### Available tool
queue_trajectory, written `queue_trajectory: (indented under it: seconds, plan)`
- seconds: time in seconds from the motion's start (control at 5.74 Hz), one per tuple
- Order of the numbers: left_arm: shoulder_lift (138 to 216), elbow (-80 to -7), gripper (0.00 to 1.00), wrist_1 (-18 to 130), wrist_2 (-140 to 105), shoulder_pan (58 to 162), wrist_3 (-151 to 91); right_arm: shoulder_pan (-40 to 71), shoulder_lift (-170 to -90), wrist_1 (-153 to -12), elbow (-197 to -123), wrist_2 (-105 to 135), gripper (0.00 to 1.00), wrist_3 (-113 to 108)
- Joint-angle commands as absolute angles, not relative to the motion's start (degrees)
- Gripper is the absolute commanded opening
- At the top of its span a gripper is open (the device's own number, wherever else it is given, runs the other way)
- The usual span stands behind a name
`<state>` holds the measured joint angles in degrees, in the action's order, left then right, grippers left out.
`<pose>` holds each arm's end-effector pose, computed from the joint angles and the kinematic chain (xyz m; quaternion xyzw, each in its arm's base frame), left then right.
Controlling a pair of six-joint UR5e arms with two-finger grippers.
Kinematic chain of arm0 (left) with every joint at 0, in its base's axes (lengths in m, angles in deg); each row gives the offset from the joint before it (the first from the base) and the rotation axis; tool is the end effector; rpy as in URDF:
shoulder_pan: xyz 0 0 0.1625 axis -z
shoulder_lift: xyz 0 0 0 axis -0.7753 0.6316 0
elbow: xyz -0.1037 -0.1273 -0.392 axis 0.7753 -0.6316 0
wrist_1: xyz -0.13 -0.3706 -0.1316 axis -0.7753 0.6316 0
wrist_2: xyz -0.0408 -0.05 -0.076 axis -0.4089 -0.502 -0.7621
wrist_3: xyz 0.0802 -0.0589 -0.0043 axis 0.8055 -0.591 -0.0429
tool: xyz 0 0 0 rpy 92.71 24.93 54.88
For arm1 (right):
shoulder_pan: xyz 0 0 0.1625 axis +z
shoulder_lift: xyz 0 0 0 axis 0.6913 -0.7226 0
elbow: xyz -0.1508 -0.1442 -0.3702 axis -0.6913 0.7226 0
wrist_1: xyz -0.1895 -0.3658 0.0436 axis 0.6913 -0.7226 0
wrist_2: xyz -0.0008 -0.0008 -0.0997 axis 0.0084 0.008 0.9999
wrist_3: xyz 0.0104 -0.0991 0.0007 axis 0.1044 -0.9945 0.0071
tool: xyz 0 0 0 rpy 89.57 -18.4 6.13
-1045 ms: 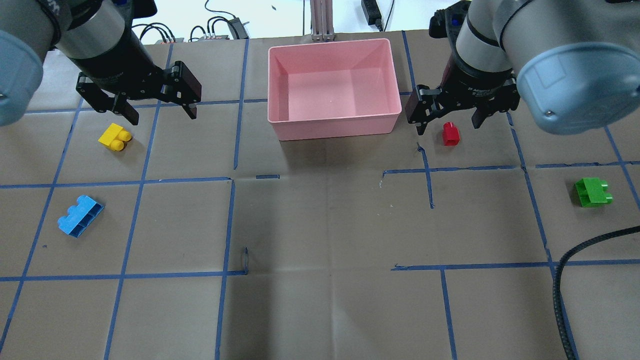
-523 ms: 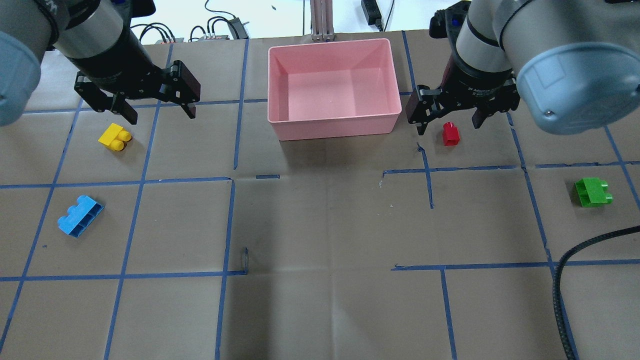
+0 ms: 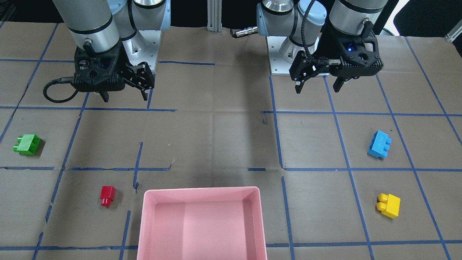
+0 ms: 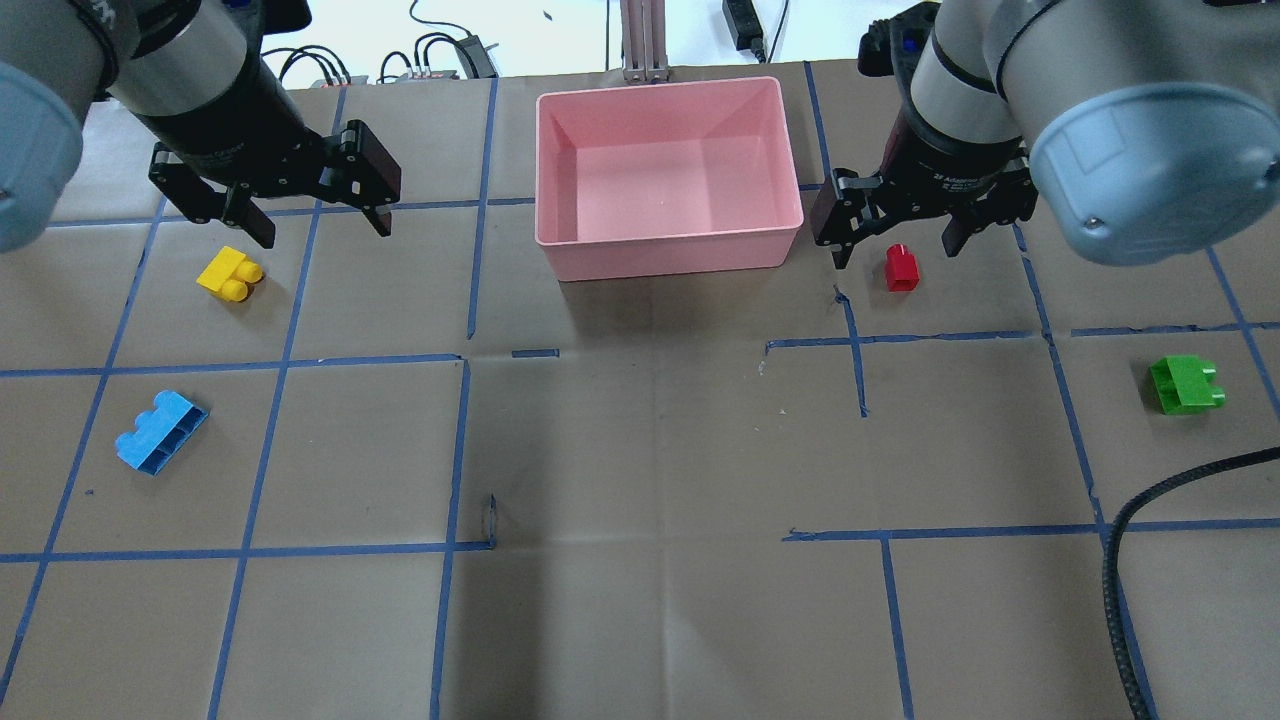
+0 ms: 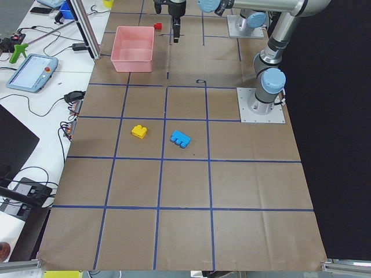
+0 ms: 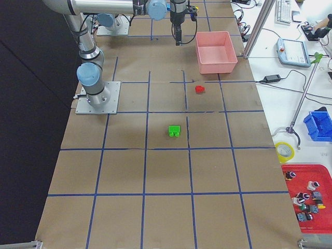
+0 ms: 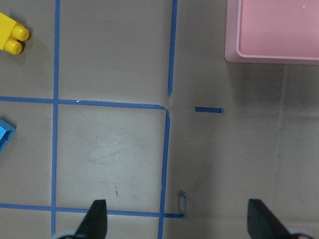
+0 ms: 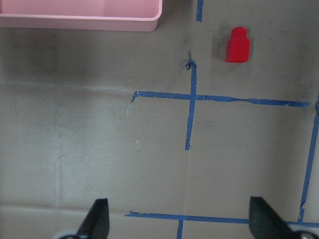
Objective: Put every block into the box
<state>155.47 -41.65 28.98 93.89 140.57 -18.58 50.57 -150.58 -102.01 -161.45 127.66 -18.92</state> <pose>-0.1308 -0.4848 0.5111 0.0306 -0.9991 0.0310 0.0001 0.1701 -0.4825 0.4603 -0.0375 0.9992 -0.0157 0.0013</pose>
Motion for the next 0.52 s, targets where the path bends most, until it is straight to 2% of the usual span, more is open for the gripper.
queue_trajectory:
  seconds: [0.0,0.35]
  plan:
    - [155.3,-41.7,1.00,28.9,94.0,140.6,-18.6,50.6,-150.5,-101.9,-161.6,127.2,1.00,-19.1]
    - [155.3,-42.2,1.00,28.5,94.3,138.7,-13.1,50.6,-149.4,-103.5,-161.5,127.3,1.00,-19.3]
